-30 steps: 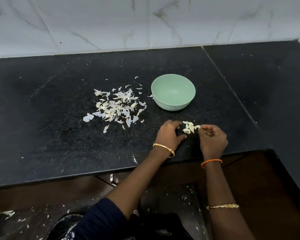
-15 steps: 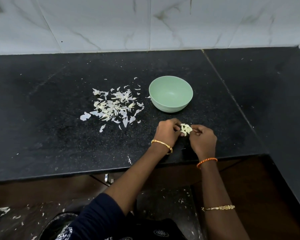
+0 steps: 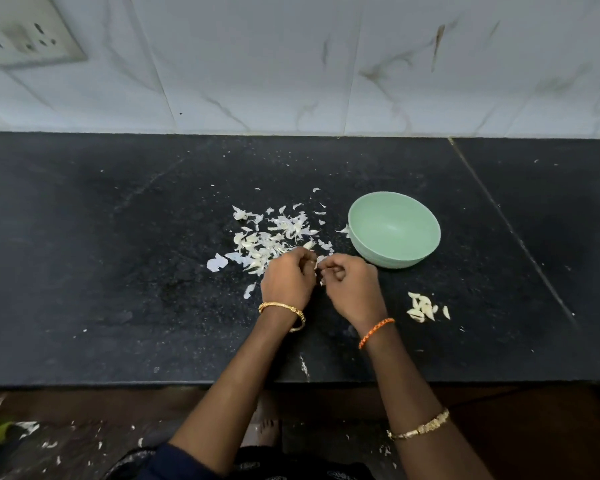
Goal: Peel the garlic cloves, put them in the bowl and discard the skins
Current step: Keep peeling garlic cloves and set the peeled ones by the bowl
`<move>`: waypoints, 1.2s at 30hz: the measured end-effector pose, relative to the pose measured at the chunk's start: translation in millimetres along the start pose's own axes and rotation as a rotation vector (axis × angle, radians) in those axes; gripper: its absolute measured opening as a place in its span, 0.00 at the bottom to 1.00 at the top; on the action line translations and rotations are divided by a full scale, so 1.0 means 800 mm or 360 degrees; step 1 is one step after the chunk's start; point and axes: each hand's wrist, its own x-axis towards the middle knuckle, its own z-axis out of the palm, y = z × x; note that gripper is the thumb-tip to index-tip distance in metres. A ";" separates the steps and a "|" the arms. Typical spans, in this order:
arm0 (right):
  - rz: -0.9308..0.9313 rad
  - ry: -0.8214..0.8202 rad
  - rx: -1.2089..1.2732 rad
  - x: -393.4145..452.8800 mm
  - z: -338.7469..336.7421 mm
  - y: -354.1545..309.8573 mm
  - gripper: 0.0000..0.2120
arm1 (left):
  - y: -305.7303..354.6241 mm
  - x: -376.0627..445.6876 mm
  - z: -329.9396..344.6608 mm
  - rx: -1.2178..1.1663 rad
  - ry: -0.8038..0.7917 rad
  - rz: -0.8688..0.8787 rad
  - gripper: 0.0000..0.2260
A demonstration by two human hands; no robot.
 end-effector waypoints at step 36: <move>0.0049 0.0006 -0.1277 0.094 0.103 -0.017 0.15 | -0.034 0.154 -0.039 0.0020 -0.0402 0.0260 0.06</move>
